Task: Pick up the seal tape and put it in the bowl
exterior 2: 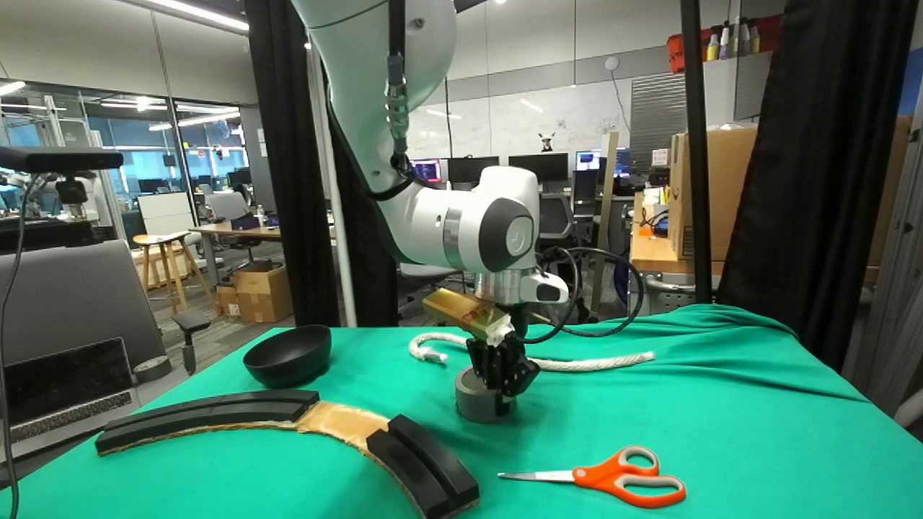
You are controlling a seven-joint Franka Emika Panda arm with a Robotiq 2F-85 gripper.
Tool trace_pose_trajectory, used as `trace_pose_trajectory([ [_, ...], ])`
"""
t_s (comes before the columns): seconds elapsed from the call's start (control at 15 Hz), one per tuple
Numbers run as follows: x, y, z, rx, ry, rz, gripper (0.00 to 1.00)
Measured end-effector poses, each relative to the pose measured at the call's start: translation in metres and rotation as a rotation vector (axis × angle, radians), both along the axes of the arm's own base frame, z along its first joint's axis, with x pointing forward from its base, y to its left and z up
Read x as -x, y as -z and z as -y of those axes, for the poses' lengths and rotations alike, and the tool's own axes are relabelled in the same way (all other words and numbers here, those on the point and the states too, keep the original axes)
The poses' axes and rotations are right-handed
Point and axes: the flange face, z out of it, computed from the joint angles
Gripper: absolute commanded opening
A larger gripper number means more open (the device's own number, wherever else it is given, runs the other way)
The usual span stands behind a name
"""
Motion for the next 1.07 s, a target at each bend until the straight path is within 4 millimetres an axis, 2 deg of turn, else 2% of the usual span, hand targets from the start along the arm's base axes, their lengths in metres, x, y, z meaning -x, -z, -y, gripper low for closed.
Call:
trace_pose_trajectory([
  [0.07, -0.001, -0.001, 0.001, 0.0, 0.0, 0.003, 0.09],
  [0.4, -0.004, -0.006, 0.0, 0.002, -0.001, 0.014, 0.09],
  [0.53, -0.006, -0.016, -0.001, 0.005, -0.006, 0.029, 0.09],
  [0.8, -0.005, -0.064, -0.016, 0.022, -0.034, 0.058, 0.09],
  [1.07, 0.008, -0.124, -0.051, 0.061, -0.099, 0.063, 0.09],
])
